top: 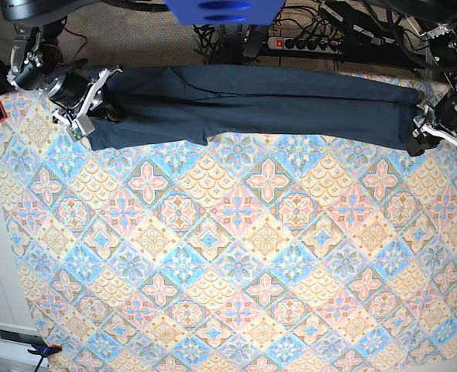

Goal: Layout the t-shirt on the table in an organized manner, then fold the t-shirt properly
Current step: 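Hold the strip ends with both grippers and straighten it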

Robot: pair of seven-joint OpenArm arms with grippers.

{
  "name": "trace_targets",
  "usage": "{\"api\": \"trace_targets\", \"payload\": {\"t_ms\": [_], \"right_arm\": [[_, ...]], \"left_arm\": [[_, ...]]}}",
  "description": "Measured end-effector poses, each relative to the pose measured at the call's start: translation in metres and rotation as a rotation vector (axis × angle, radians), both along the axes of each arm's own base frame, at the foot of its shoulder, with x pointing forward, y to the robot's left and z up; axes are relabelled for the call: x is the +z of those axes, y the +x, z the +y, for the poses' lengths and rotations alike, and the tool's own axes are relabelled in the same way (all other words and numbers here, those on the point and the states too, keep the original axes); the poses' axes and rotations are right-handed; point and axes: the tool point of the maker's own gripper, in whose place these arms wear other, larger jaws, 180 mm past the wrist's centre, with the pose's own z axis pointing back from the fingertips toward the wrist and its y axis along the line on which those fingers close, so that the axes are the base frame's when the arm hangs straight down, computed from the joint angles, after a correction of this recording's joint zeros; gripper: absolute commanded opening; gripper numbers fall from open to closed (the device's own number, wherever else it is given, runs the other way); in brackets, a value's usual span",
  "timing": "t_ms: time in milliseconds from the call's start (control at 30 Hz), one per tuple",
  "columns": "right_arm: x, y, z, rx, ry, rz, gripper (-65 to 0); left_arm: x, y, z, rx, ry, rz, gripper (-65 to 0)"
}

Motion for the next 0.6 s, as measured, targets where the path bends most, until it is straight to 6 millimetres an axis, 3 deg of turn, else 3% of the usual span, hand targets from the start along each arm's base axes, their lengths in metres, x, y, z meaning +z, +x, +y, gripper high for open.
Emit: {"api": "trace_targets", "payload": {"t_ms": [167,333,500,600], "right_arm": [[-0.026,-0.015,-0.020,0.029,-0.192,0.102,-65.0],[-0.036,-0.021,-0.012,0.074,-0.230,0.127,-64.2],[-0.029,-0.016,-0.036,0.007,-0.266,0.107,-52.9],[-0.025,-0.014,-0.045,-0.021,-0.275,0.098,-49.5]], "left_arm": [[0.001,0.000,0.001,0.000,0.003,0.001,-32.8],[-0.004,-0.004,0.006,0.001,0.040,0.031,-32.8],[-0.004,-0.003,0.006,0.000,0.039,0.030,-32.8],[-0.004,-0.004,0.006,-0.002,0.040,0.033,-32.8]]}}
